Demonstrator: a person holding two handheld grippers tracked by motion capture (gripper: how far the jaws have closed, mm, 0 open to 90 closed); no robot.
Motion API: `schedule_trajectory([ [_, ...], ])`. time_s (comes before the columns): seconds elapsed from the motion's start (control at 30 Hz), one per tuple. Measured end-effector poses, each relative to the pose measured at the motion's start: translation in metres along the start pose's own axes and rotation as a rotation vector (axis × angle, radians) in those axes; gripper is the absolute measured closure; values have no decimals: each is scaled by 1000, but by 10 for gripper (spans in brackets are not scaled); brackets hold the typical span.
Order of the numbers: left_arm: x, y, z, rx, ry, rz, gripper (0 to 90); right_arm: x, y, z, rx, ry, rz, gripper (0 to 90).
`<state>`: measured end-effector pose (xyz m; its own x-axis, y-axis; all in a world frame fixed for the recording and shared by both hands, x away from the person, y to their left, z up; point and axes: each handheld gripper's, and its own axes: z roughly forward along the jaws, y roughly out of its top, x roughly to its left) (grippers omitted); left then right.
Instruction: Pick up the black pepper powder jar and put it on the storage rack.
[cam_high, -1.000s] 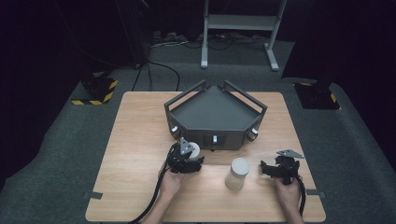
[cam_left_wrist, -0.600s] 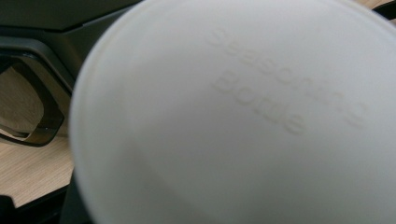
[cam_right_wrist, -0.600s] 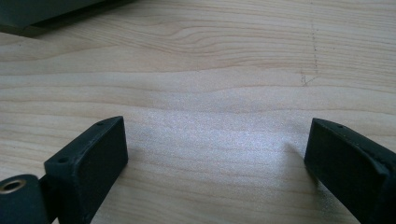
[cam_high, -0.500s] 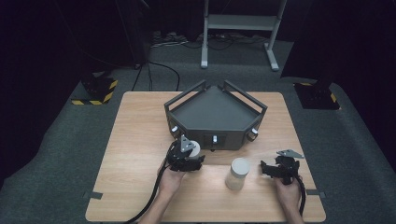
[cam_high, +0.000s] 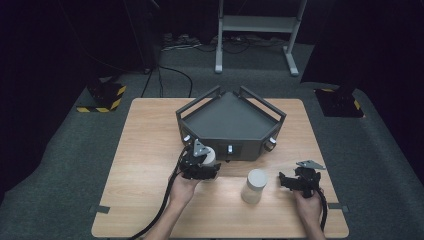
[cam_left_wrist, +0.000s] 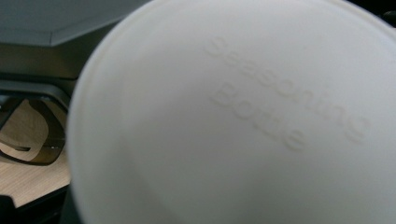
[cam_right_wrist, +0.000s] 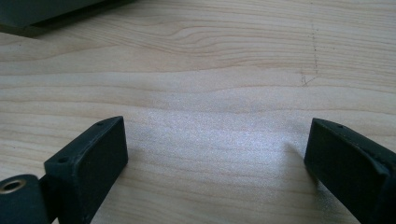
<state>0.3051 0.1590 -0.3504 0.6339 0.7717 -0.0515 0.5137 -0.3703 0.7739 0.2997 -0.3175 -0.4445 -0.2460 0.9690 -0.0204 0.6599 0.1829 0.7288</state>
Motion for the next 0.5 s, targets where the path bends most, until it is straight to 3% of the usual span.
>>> schedule_trajectory([
  [0.5, 9, 28, -13, 13, -54, -18, 338, 0, 0, 0, 0, 0, 0, 56],
])
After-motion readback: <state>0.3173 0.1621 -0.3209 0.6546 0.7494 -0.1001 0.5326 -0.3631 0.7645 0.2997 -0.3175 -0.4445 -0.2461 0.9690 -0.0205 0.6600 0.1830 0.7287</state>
